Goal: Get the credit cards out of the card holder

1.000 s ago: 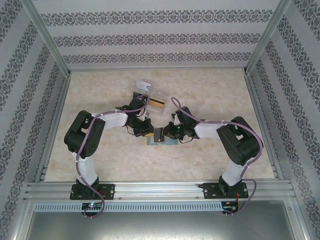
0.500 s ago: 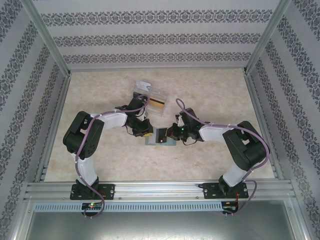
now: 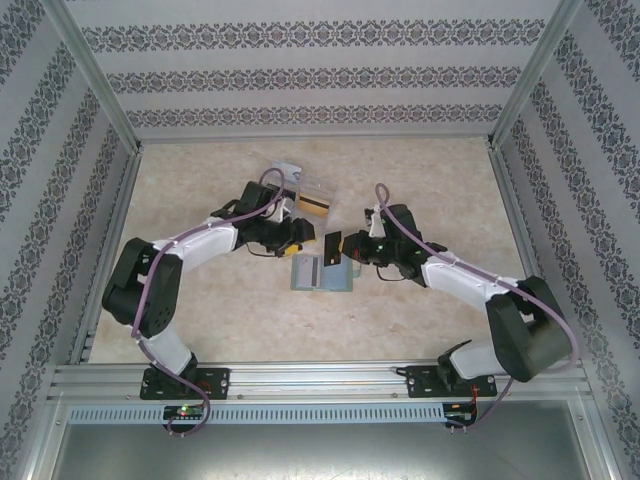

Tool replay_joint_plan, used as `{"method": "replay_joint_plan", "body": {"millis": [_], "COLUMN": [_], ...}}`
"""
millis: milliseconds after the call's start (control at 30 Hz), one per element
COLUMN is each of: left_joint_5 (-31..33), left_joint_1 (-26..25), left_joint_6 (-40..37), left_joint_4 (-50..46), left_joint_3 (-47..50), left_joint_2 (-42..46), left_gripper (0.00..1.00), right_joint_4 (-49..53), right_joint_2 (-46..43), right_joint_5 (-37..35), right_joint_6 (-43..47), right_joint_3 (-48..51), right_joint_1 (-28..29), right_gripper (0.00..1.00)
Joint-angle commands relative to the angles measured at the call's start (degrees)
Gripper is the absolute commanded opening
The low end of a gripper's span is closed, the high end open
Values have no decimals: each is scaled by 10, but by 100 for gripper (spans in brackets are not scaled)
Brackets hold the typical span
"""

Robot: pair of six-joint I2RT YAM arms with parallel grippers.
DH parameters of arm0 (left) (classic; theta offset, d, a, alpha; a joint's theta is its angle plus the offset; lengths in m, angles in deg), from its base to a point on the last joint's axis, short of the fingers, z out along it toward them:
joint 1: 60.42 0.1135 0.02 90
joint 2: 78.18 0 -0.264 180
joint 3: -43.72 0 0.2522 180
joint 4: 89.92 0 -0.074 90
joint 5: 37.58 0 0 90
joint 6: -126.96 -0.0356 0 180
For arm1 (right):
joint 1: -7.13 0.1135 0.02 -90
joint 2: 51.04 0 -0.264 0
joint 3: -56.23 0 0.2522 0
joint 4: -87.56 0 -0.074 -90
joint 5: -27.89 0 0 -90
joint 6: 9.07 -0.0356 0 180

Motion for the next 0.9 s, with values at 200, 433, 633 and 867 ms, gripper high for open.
{"method": "replay_joint_plan", "body": {"millis": [200,433,633,867], "left_joint_5": [-146,-163,-152,-118], "left_joint_1": [19,19,19,19], "left_joint_6": [120,149,207,268], "left_joint_4": [250,288,400,497], "left_joint_3": [33,-4,9,39], "left_joint_2": [29,23,15,14], "left_gripper": [88,68,32,0], "right_joint_4": [-100,-127,-126,-130], "right_joint_2": [-34,-41,-36,-23], "right_joint_5": [116,144,170,192], "right_joint_6": [-54,-91,-102,-113], "right_joint_3": [-10,-41,-58,-73], "right_joint_1": [-16,-21,-41,-51], "right_gripper": [0,0,0,4]}}
